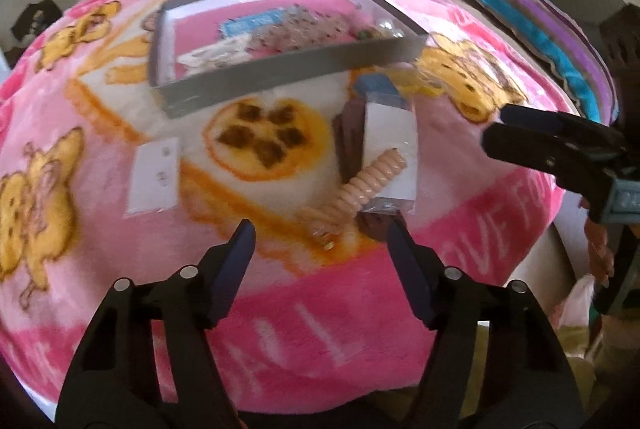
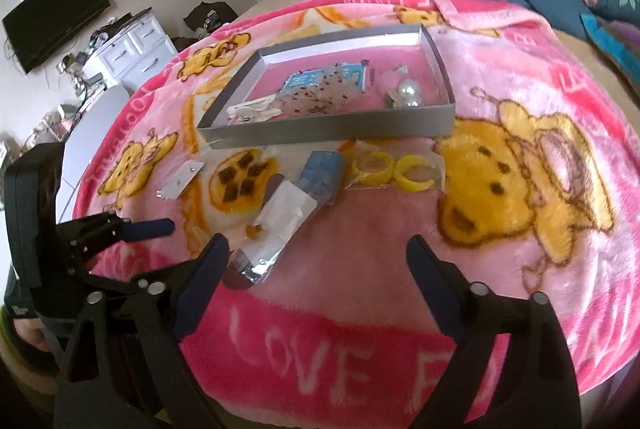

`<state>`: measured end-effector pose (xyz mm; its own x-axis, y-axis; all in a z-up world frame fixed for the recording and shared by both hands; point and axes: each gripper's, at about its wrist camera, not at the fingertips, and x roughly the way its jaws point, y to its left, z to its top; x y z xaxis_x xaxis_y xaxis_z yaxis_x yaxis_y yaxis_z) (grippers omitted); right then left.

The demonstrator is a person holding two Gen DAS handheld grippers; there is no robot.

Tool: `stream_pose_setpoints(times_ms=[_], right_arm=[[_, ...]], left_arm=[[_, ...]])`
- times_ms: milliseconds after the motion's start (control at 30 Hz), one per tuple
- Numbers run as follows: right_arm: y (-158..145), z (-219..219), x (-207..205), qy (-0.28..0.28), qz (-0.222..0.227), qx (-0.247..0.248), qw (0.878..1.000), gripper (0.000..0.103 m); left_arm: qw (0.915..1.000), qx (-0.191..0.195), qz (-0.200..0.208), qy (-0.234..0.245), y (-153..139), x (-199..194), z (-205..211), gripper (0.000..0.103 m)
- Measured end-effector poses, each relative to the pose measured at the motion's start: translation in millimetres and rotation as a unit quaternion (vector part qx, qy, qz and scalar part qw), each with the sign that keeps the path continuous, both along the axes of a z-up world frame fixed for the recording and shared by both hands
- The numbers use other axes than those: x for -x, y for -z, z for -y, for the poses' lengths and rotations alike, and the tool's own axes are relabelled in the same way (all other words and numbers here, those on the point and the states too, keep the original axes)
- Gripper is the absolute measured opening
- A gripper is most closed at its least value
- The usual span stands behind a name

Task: Organize jewelry
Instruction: 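Reach the right tool down toward the clear plastic bag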

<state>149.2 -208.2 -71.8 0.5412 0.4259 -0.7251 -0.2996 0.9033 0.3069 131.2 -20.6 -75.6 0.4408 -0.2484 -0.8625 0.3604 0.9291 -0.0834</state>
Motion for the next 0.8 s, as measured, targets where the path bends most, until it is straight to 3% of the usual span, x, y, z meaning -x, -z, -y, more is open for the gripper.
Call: stream_pose_setpoints(times_ms=[133, 267, 500, 600, 800], right_arm=[[8, 0, -12, -0.004, -0.025, -0.019, 0.999, 0.078], [15, -4, -21, -0.010, -0.049, -0.032, 0.998, 0.072], [38, -10, -46, -0.011, -0.115, -0.087, 0.990, 0.050], [46, -11, -51, -0.008, -0.131, -0.105, 0.986, 0.042], [40, -1, -42, -0.008, -0.109, -0.117, 0.987, 0.028]], left_arm=[[0.9995, -0.008, -0.007, 0.030, 3, -14, 12, 0.039], [0.9985, -0.009, -0.023, 0.049, 10, -23, 16, 0.038], [0.9967, 0.007, -0.046, 0.066, 19, -27, 21, 0.038], [0.9961, 0.001, -0.051, 0.072, 24, -29, 25, 0.032], [0.9949, -0.004, -0.035, 0.095, 19, -22, 34, 0.027]])
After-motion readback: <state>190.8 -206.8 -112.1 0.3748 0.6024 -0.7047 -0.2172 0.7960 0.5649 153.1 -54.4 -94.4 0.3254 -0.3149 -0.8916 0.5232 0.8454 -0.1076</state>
